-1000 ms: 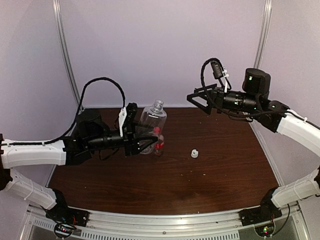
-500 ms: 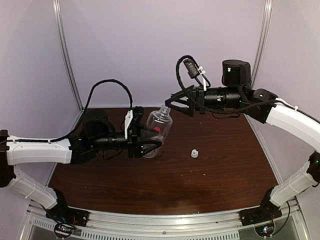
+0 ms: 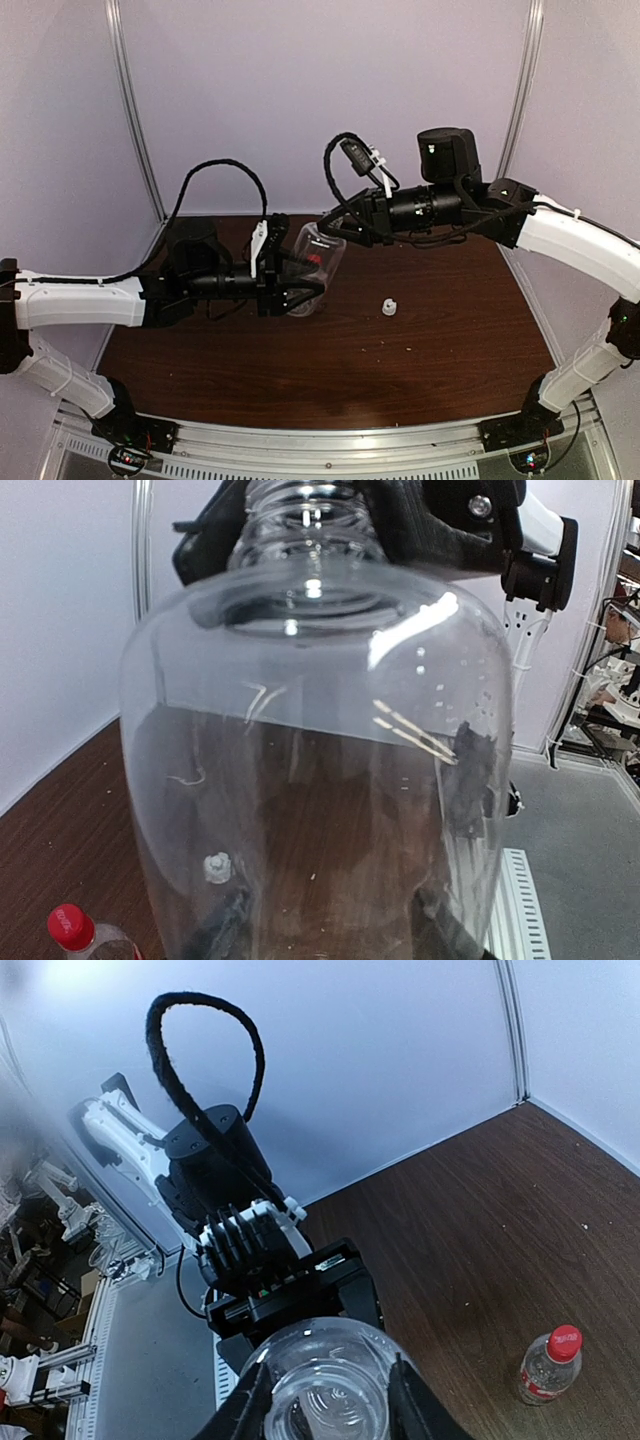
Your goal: Unscrew the bottle caps
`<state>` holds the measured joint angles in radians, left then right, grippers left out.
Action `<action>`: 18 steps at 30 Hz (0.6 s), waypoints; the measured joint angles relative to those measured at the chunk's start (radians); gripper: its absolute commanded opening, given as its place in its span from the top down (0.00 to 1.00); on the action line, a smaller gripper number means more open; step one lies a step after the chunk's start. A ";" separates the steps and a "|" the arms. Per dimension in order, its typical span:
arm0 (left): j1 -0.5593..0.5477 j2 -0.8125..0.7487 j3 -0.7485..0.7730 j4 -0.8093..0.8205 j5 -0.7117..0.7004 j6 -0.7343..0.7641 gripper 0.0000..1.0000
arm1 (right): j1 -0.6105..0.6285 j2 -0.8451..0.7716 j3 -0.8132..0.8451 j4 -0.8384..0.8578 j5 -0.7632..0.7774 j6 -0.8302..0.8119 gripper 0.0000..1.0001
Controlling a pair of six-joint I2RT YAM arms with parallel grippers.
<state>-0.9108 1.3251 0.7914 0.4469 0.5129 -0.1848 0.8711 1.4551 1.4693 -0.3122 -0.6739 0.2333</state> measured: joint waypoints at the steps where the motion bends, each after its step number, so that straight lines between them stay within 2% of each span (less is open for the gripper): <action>1: 0.000 0.001 0.000 -0.002 0.000 -0.001 0.51 | 0.000 0.000 0.000 0.000 0.002 -0.003 0.72; 3: 0.000 0.003 0.000 -0.005 0.000 -0.006 0.51 | 0.000 0.000 0.000 -0.002 0.008 -0.010 0.80; 6: 0.001 0.003 0.000 -0.005 -0.001 -0.007 0.49 | 0.002 0.000 0.000 -0.003 0.009 -0.015 0.98; 7: 0.001 0.003 0.000 -0.005 -0.001 -0.007 0.48 | 0.002 -0.001 0.000 -0.002 0.011 -0.017 1.00; 10: 0.001 0.003 0.000 -0.002 -0.002 -0.008 0.42 | 0.004 -0.004 0.000 -0.003 0.022 -0.018 1.00; 13: 0.001 0.003 0.000 0.005 -0.004 -0.010 0.33 | 0.004 -0.008 0.000 -0.002 0.033 -0.021 1.00; 18: 0.001 0.003 0.000 0.014 -0.013 -0.024 0.06 | 0.008 -0.012 0.000 -0.003 0.053 -0.024 1.00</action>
<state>-0.9096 1.3281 0.7914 0.4606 0.5003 -0.2089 0.8795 1.4433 1.4693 -0.3153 -0.6209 0.2089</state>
